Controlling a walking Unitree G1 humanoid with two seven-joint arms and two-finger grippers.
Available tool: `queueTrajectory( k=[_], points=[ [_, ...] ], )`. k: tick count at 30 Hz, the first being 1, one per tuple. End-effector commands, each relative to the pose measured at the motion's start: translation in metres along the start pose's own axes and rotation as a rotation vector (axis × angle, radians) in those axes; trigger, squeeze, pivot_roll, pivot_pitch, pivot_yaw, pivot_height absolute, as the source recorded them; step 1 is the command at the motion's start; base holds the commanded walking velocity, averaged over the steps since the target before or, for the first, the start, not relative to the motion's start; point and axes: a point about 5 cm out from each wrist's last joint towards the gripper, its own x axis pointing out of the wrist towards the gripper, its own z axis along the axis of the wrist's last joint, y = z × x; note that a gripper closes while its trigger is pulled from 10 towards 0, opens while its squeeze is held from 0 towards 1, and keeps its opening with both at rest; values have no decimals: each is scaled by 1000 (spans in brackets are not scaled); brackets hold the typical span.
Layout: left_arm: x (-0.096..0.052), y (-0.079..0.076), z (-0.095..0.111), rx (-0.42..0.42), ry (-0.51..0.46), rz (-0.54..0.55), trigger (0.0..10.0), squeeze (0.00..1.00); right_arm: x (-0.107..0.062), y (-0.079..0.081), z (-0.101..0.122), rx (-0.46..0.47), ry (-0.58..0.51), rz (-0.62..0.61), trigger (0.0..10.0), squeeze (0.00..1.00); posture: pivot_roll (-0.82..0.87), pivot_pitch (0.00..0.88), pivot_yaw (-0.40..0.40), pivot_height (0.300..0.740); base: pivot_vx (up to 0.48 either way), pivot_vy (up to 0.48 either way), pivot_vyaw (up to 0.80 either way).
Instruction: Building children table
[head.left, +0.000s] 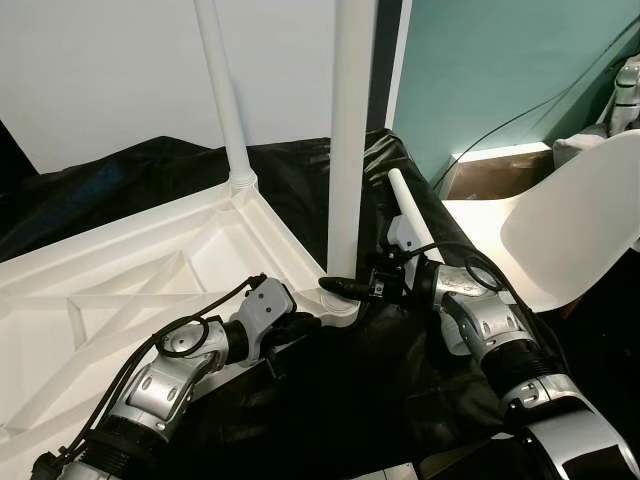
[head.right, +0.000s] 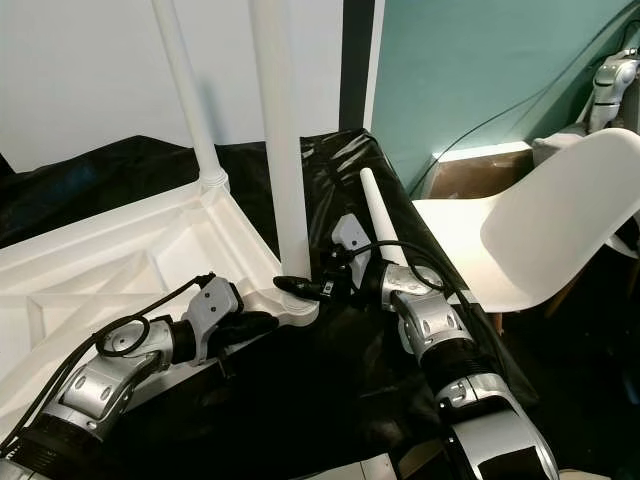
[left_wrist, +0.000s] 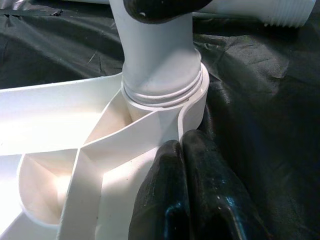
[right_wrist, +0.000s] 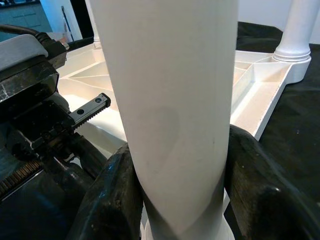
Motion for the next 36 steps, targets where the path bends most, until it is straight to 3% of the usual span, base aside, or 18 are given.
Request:
queueTrajectory(
  k=[1,5,6,7,8,9,11,12,14,18,22,23,24,25,29,30,31,36],
  points=[
    [6,-22,-22,-86,45,-145,10000,0,1,-7,10,-31,-26,-20,0,0,63,0,-32,740,0,0,0],
    [5,-24,-22,-93,43,-134,10000,0,6,2,7,17,-62,-71,0,0,82,0,-51,740,0,0,0],
    [4,-24,-23,-96,42,-129,10000,0,9,4,7,3,-113,-216,0,0,83,0,-56,740,0,0,0],
    [4,-24,-23,-96,42,-129,10000,0,9,4,7,3,-113,-216,0,0,83,0,-56,740,0,0,0],
    [4,-25,-23,-98,41,-126,10000,0,9,8,8,15,-177,-346,0,0,82,0,-57,740,0,0,0],
    [4,-25,-23,-98,41,-126,10000,0,9,8,8,15,-177,-346,0,0,82,0,-57,740,0,0,0],
    [6,-26,-23,-100,38,-127,10000,0,6,20,8,15,-253,-538,0,0,83,0,-57,740,0,0,0],
    [6,-26,-23,-100,38,-127,10000,0,6,20,8,15,-253,-538,0,0,83,0,-57,740,0,0,0],
    [6,-25,-22,-98,36,-130,10000,0,1,17,9,-1,-267,-655,0,0,78,0,-50,740,0,0,0],
    [5,-24,-21,-94,37,-135,10000,0,-4,10,12,-14,-274,-726,0,0,71,0,-42,740,0,0,0],
    [5,-24,-21,-93,38,-138,10000,0,-2,11,10,-4,-259,-707,0,0,71,0,-40,740,0,0,0],
    [5,-25,-21,-101,38,-148,10000,0,1,17,8,-5,-241,-684,3098,0,69,0,-35,740,0,0,0],
    [5,-25,-21,-101,38,-148,10000,0,1,17,8,-5,-241,-684,3098,0,69,0,-35,740,0,0,0],
    [4,-26,-22,-112,39,-156,10000,1000,4,20,8,8,-246,-661,10000,1000,67,0,-32,740,0,0,0],
    [5,-27,-22,-115,38,-160,10000,1000,8,24,7,10,-217,-617,10000,1000,66,0,-30,740,0,0,0],
    [6,-25,-21,-98,39,-144,10000,1000,9,26,4,20,-194,-594,10000,0,67,0,-28,740,0,0,0],
    [6,-23,-21,-85,35,-128,10000,0,8,28,-1,30,-157,-563,10000,0,67,0,-27,740,0,0,0],
    [7,-18,-19,-59,5,-80,10000,0,4,33,-8,43,-97,-518,10000,0,66,0,-23,740,0,0,0]
  ],
)
